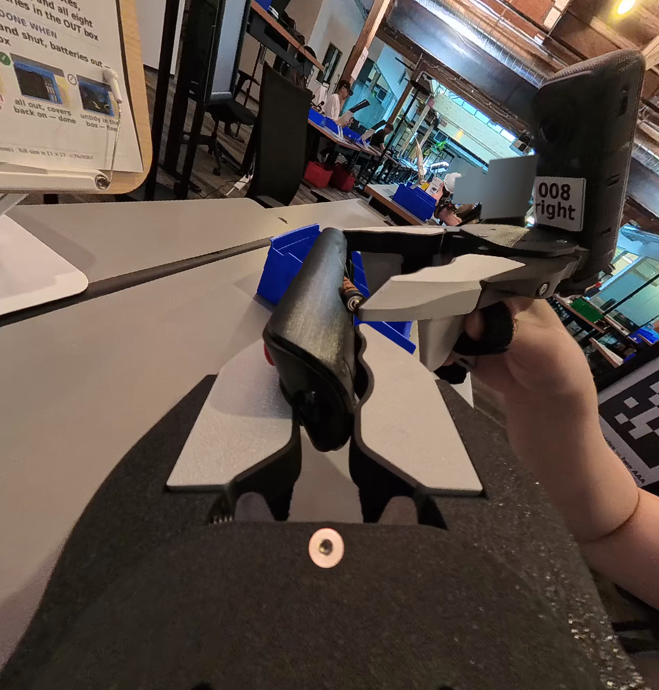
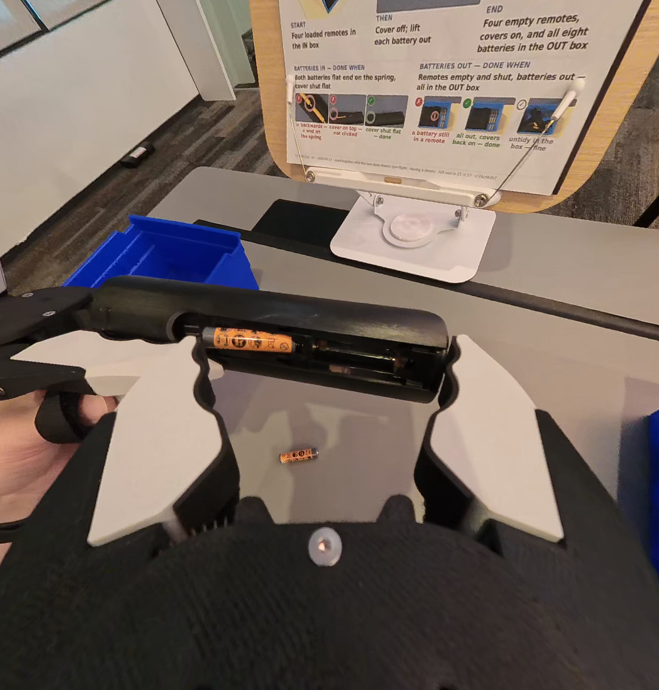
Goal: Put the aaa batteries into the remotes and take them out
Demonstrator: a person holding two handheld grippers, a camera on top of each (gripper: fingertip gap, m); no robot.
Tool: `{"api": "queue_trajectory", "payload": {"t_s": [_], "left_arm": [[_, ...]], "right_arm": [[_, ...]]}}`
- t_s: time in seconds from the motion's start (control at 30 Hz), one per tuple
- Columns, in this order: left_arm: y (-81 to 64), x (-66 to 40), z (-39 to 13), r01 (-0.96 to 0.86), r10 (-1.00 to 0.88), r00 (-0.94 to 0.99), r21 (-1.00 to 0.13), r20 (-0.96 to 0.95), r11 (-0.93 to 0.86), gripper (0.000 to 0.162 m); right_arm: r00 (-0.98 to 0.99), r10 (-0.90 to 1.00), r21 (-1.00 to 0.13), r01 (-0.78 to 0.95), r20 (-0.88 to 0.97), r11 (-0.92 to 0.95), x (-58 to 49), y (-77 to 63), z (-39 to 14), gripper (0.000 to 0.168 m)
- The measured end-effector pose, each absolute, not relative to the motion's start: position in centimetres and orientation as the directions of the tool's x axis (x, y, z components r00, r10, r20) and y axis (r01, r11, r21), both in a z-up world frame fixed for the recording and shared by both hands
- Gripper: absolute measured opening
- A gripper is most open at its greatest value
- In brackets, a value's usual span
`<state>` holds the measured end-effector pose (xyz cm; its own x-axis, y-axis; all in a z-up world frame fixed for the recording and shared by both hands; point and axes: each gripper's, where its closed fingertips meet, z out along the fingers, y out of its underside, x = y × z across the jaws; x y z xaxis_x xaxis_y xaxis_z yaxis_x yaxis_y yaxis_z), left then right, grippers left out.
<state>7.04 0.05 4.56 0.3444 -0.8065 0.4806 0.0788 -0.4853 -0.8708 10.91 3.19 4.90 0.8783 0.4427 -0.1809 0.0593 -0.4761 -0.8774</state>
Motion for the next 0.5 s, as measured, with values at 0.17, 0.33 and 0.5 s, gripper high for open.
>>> {"api": "queue_trajectory", "payload": {"t_s": [0.17,0.33,0.5], "left_arm": [[0.0,6.9,4.9,0.075,-0.821,0.353,-0.888,0.449,-0.453,0.026],[-0.2,7.0,5.3,0.083,-0.833,0.355,-0.902,0.425,-0.424,0.025],[-0.4,6.8,6.2,0.088,-0.849,0.371,-0.924,0.377,-0.372,0.025]], "right_arm": [[0.876,0.451,-0.885,0.063,-0.172,-0.460,10.8,3.2,5.3,0.119],[0.884,0.451,-0.901,0.093,-0.121,-0.424,11.0,3.2,5.8,0.117],[0.880,0.466,-0.919,0.110,-0.086,-0.378,10.7,3.0,6.8,0.118]]}}
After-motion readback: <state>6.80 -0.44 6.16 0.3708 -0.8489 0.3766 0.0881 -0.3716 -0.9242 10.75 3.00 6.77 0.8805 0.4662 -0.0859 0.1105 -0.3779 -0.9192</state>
